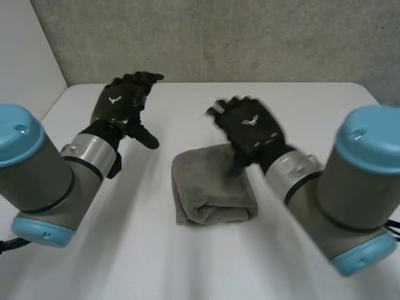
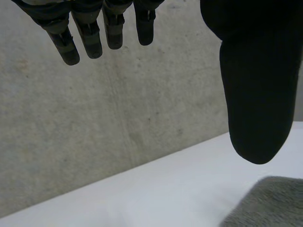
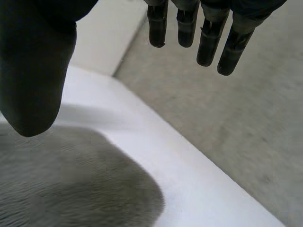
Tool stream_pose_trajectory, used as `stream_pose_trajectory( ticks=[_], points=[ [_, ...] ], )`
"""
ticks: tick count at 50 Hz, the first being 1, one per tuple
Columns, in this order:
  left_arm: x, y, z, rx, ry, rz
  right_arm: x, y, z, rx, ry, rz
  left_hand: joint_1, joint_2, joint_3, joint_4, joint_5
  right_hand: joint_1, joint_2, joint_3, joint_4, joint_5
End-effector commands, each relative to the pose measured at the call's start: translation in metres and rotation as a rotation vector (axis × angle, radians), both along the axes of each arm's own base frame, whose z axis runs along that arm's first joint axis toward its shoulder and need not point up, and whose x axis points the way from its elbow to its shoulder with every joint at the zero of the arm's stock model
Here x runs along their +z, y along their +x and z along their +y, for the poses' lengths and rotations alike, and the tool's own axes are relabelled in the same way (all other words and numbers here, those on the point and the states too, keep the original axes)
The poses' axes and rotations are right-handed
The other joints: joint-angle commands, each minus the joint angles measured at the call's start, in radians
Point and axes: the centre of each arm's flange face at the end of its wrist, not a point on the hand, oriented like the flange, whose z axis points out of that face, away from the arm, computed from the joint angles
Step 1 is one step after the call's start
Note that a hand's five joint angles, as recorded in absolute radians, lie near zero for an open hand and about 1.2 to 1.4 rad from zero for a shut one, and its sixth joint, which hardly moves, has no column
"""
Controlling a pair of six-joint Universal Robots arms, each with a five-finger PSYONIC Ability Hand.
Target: Fold the towel.
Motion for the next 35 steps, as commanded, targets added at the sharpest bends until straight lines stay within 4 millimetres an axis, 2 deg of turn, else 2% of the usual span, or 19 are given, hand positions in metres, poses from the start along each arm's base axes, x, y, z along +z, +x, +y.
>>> stream_pose_trajectory(
  ticks=[1, 5, 10, 12, 13, 16, 20, 22, 23, 24, 25, 26, 27, 28, 29, 30, 32, 33, 35],
  points=[
    [-0.031, -0.022, 0.011, -0.059, 0.092, -0.017, -0.005, -0.025, -0.033, -0.1, 0.146, -0.062, 0.031, 0.031, 0.03, 0.03, 0.014, -0.058, -0.082, -0.081, -0.098, -0.065],
    [-0.063, -0.037, 0.021, -0.102, 0.177, -0.063, -0.03, -0.023, -0.039, -0.092, 0.232, -0.032, 0.031, 0.031, 0.03, 0.03, 0.014, -0.058, -0.082, -0.081, -0.098, -0.065],
    [-0.098, -0.042, 0.025, -0.107, 0.249, -0.116, -0.061, -0.02, -0.044, -0.079, 0.328, -0.022, 0.031, 0.031, 0.03, 0.03, 0.014, -0.058, -0.082, -0.081, -0.098, -0.065],
    [-0.108, -0.042, 0.024, -0.107, 0.27, -0.13, -0.085, -0.018, -0.045, -0.073, 0.386, 0.008, 0.031, 0.031, 0.03, 0.03, 0.014, -0.058, -0.082, -0.081, -0.098, -0.065],
    [-0.117, -0.042, 0.024, -0.105, 0.291, -0.142, -0.085, -0.018, -0.045, -0.073, 0.386, 0.008, 0.031, 0.031, 0.03, 0.03, 0.014, -0.058, -0.082, -0.081, -0.098, -0.065],
    [-0.124, -0.042, 0.024, -0.103, 0.305, -0.152, -0.098, -0.015, -0.046, -0.068, 0.409, 0.028, 0.031, 0.031, 0.03, 0.03, 0.014, -0.058, -0.082, -0.081, -0.098, -0.065],
    [-0.117, -0.042, 0.024, -0.103, 0.293, -0.145, -0.088, -0.014, -0.049, -0.068, 0.392, 0.021, 0.028, 0.028, 0.027, 0.027, 0.011, -0.058, -0.082, -0.081, -0.098, -0.065],
    [-0.106, -0.043, 0.023, -0.104, 0.27, -0.132, -0.075, -0.015, -0.051, -0.071, 0.365, 0.006, 0.025, 0.025, 0.024, 0.024, 0.008, -0.058, -0.082, -0.081, -0.098, -0.065],
    [-0.089, -0.042, 0.023, -0.1, 0.239, -0.114, -0.075, -0.015, -0.051, -0.071, 0.365, 0.005, 0.022, 0.022, 0.021, 0.022, 0.005, -0.058, -0.082, -0.081, -0.098, -0.065],
    [-0.07, -0.041, 0.023, -0.094, 0.203, -0.093, -0.056, -0.017, -0.051, -0.074, 0.328, -0.015, 0.022, 0.022, 0.021, 0.021, 0.005, -0.058, -0.082, -0.081, -0.098, -0.065],
    [-0.069, -0.041, 0.023, -0.094, 0.202, -0.093, -0.034, -0.02, -0.051, -0.08, 0.282, -0.04, 0.022, 0.022, 0.021, 0.021, 0.005, -0.058, -0.082, -0.081, -0.098, -0.065],
    [-0.049, -0.039, 0.023, -0.086, 0.161, -0.07, -0.034, -0.02, -0.051, -0.08, 0.282, -0.04, 0.019, 0.019, 0.018, 0.019, 0.002, -0.058, -0.082, -0.081, -0.098, -0.065],
    [-0.049, -0.039, 0.023, -0.086, 0.16, -0.07, -0.012, -0.025, -0.052, -0.091, 0.232, -0.068, 0.019, 0.019, 0.018, 0.019, 0.002, -0.058, -0.082, -0.081, -0.098, -0.065],
    [-0.025, -0.035, 0.023, -0.076, 0.114, -0.044, 0.012, -0.03, -0.053, -0.101, 0.176, -0.104, 0.019, 0.019, 0.018, 0.019, 0.002, -0.058, -0.082, -0.081, -0.098, -0.065],
    [0.005, -0.031, 0.024, -0.069, 0.056, -0.01, 0.012, -0.03, -0.053, -0.101, 0.175, -0.104, 0.022, 0.022, 0.021, 0.021, 0.005, -0.058, -0.082, -0.081, -0.098, -0.065],
    [0.006, -0.031, 0.024, -0.069, 0.055, -0.009, 0.043, -0.039, -0.053, -0.121, 0.103, -0.151, 0.022, 0.022, 0.021, 0.021, 0.005, -0.058, -0.082, -0.081, -0.098, -0.065],
    [0.071, -0.007, 0.024, -0.012, -0.043, 0.047, 0.092, -0.06, -0.052, -0.212, -0.009, -0.213, 0.031, 0.031, 0.03, 0.03, 0.014, -0.058, -0.082, -0.081, -0.098, -0.065],
    [0.09, 0.008, 0.021, 0.028, -0.062, 0.056, 0.109, -0.07, -0.05, -0.263, -0.041, -0.227, 0.034, 0.034, 0.033, 0.033, 0.017, -0.058, -0.082, -0.081, -0.098, -0.065],
    [0.101, 0.02, 0.016, 0.066, -0.065, 0.055, 0.12, -0.078, -0.048, -0.31, -0.053, -0.229, 0.034, 0.034, 0.033, 0.033, 0.017, -0.058, -0.082, -0.081, -0.098, -0.065]
  ],
)
